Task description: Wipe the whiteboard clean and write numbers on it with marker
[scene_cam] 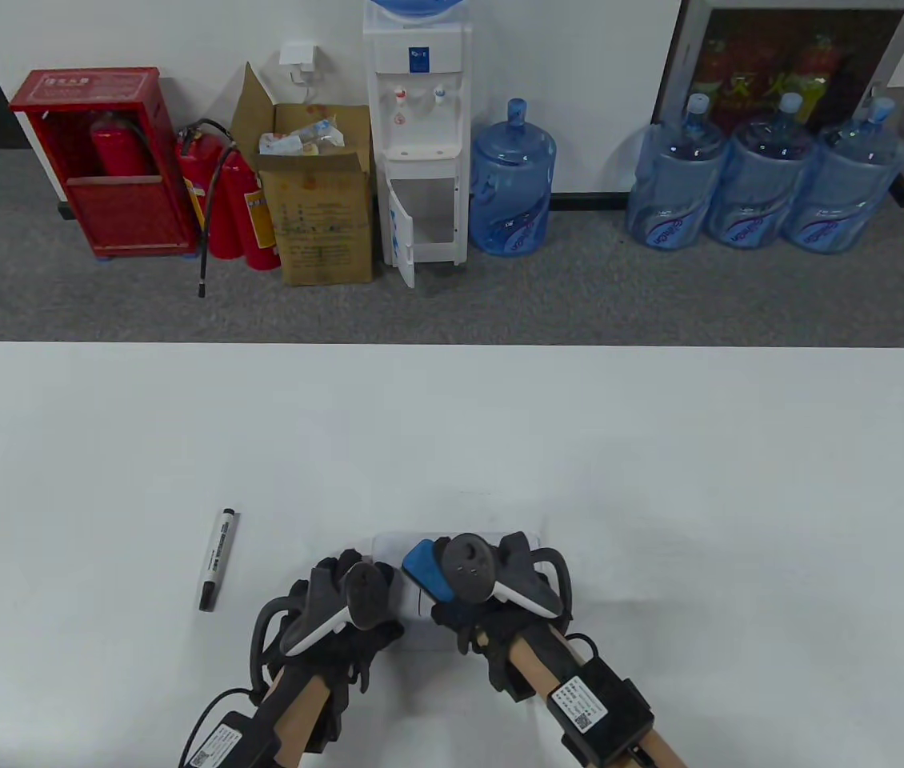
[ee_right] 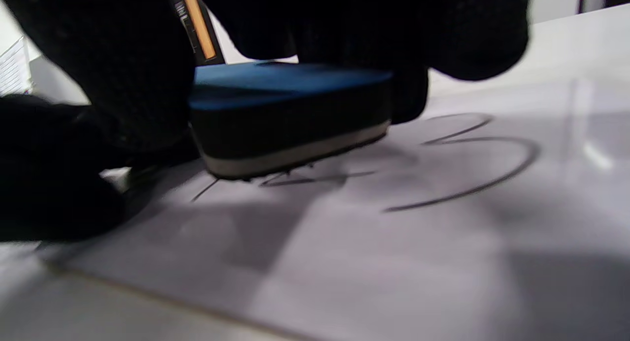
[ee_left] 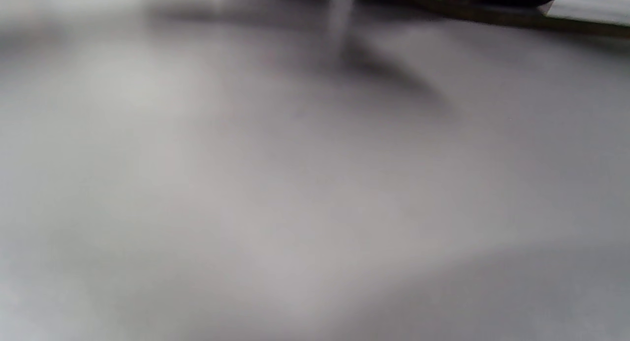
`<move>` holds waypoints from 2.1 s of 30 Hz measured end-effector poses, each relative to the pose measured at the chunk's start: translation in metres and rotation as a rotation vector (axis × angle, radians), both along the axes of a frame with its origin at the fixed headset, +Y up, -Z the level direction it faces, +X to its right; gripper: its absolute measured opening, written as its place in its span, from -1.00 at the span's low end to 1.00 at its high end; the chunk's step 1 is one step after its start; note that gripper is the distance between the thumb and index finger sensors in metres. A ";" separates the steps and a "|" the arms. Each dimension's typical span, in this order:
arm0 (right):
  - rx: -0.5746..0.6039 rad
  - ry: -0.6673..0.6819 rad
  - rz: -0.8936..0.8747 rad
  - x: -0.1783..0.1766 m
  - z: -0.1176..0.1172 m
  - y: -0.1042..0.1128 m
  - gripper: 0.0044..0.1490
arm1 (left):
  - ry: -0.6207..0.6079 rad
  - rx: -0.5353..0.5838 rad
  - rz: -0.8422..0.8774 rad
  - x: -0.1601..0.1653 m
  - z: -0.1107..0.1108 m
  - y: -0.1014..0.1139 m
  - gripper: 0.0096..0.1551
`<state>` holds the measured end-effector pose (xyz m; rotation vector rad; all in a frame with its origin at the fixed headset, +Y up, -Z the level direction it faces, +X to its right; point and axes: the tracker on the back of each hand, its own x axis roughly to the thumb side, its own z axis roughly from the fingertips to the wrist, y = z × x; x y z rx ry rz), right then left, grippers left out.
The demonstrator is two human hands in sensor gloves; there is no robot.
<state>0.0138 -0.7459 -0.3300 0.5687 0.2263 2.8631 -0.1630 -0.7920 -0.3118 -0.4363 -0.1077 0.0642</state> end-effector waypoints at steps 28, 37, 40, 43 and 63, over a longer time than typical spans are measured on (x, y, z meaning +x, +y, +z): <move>0.080 -0.055 0.160 -0.006 0.017 -0.013 -0.01 | 0.012 0.002 0.005 0.001 0.000 0.001 -0.08; 0.044 -0.190 0.176 0.029 0.003 -0.013 -0.02 | 0.012 0.001 0.003 0.001 0.000 0.001 -0.08; 0.038 -0.232 0.180 0.042 -0.001 -0.012 -0.02 | 0.013 0.001 0.004 0.001 0.000 0.001 -0.07; 0.033 -0.266 0.187 0.054 -0.004 -0.012 -0.02 | 0.013 0.002 0.002 0.001 0.000 0.001 -0.07; 0.092 -0.019 0.261 -0.021 0.016 -0.014 -0.01 | 0.015 0.005 0.000 0.002 -0.001 0.001 -0.08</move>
